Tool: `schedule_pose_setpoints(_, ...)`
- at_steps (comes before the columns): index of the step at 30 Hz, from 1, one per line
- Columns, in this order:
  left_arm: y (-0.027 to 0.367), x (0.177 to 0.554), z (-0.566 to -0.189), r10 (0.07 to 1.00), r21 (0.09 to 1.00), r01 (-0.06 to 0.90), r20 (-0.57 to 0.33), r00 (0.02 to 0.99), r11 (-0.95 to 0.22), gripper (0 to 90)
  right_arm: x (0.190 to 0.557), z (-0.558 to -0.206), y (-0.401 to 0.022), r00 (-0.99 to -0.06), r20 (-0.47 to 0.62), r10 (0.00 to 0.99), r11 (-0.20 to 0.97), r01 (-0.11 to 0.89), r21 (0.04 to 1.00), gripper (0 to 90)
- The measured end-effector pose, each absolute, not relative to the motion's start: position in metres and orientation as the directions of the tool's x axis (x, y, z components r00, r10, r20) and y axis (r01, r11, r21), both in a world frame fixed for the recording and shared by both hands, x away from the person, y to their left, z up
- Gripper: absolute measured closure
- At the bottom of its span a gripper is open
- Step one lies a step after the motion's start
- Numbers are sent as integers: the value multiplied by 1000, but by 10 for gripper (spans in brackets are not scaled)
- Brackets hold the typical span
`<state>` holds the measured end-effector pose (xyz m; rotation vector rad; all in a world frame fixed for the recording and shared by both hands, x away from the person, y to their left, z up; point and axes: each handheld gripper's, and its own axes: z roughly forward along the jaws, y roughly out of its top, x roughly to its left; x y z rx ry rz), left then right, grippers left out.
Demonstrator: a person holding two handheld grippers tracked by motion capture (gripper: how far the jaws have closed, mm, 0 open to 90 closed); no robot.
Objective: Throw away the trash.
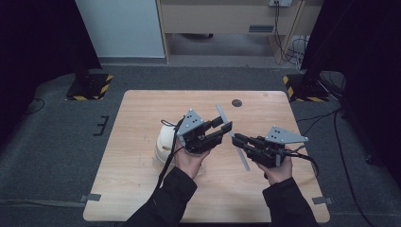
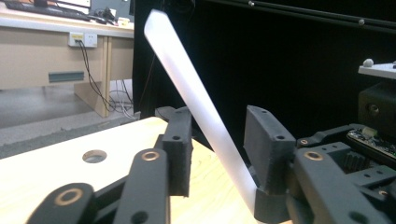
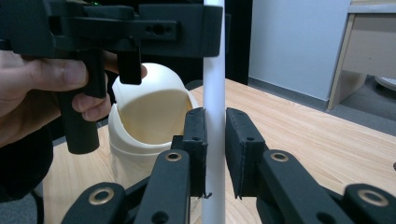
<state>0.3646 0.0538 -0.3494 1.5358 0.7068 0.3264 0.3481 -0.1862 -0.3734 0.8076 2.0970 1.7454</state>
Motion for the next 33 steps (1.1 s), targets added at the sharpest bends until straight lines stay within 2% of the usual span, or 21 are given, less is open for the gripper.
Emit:
schedule_pose_setpoints(7,51,364,-350,590,966,251,-236,772,59,712,348,-374,-186,-804,130,580,104,231,967,788)
schedule_pose_setpoints(23,45,360,-349,555,964,260,-245,795,53,787,349,-376,-183,-806,130,577,113,236,965,783)
schedule_pose_setpoints(32,52,358,-345,576,973,228,-208,790,39,786,349,-372,-190,-793,130,595,90,226,970,708)
schedule_pose_setpoints(33,55,358,-344,582,975,220,-199,789,35,786,349,-371,-192,-787,132,603,76,222,972,678)
